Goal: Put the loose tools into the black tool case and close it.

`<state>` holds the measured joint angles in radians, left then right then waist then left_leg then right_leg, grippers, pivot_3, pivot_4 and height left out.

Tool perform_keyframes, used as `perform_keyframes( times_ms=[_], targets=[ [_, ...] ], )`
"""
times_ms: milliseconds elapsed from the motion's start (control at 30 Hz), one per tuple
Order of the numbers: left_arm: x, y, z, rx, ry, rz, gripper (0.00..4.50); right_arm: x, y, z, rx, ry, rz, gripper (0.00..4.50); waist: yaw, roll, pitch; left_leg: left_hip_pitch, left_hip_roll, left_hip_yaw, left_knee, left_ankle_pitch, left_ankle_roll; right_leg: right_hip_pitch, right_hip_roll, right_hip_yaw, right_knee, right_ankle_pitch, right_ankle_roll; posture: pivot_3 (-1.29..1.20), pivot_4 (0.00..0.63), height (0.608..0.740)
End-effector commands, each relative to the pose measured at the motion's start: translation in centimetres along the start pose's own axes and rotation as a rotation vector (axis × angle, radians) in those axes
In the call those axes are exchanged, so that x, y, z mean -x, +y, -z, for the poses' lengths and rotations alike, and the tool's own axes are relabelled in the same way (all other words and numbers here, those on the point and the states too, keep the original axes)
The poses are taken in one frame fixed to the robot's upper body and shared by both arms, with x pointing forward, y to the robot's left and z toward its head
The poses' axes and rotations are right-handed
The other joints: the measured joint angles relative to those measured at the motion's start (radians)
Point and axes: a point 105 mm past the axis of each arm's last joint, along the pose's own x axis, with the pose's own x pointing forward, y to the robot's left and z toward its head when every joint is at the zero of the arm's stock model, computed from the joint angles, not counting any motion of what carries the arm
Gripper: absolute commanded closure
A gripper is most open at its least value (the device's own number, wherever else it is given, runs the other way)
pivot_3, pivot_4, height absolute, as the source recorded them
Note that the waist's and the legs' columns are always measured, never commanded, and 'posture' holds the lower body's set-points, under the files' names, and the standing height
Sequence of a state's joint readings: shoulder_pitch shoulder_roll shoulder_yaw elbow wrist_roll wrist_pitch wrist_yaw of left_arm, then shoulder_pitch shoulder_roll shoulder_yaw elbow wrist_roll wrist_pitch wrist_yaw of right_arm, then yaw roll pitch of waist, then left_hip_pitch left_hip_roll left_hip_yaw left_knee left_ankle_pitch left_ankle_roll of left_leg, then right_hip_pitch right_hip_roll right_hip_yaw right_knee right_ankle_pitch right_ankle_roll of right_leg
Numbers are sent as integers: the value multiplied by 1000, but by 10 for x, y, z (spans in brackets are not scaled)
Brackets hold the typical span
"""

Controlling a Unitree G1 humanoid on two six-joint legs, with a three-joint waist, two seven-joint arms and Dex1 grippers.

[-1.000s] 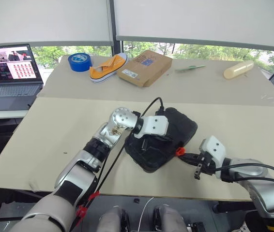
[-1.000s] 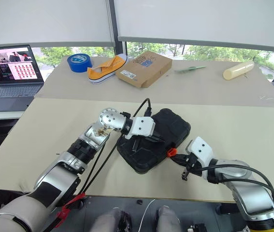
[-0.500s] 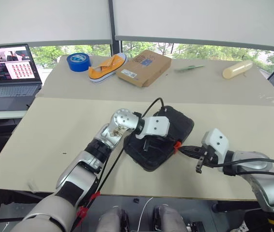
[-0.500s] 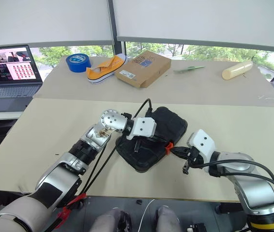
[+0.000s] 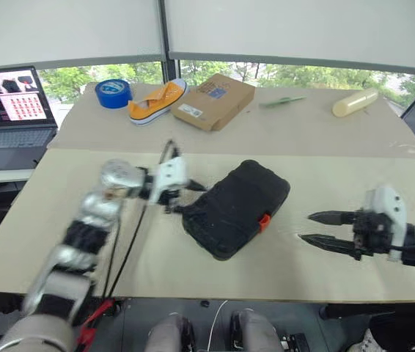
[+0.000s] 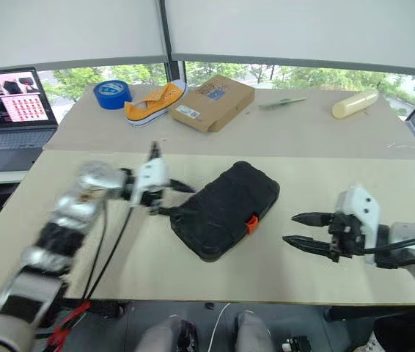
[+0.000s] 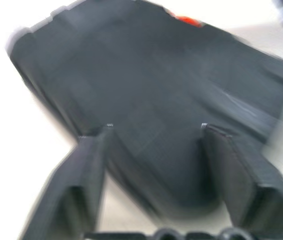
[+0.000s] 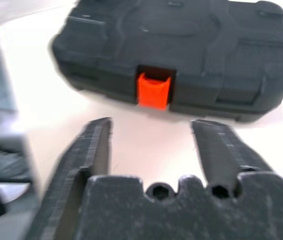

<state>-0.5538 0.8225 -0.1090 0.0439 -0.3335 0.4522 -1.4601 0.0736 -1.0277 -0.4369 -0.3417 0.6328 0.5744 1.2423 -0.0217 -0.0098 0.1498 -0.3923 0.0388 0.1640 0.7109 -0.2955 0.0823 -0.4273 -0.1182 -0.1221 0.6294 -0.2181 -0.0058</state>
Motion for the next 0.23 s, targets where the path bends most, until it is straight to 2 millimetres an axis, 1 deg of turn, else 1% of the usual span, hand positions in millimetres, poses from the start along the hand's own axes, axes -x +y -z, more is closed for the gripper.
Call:
perform_keyframes(
  times_ms=[33,133,233],
  targets=[
    [40,-28,-20,55,-44,-1,0,13,1,-9,11,-25,-41,45,9,0,3,0,0,0,0,0,0,0,0,0,0,-1,1,0,150,731],
    [56,-34,-16,133,-72,-98,0,17,0,-5,-15,-20,-63,45,38,3,5,1,-2,-1,0,-1,2,2,-5,-1,-3,-6,9,0,150,731],
    [60,-40,-13,160,-85,-140,0,19,-1,-4,-28,-21,-75,45,51,4,6,0,-6,-2,0,-6,1,2,-10,-2,-3,-7,11,0,150,731]
  ],
)
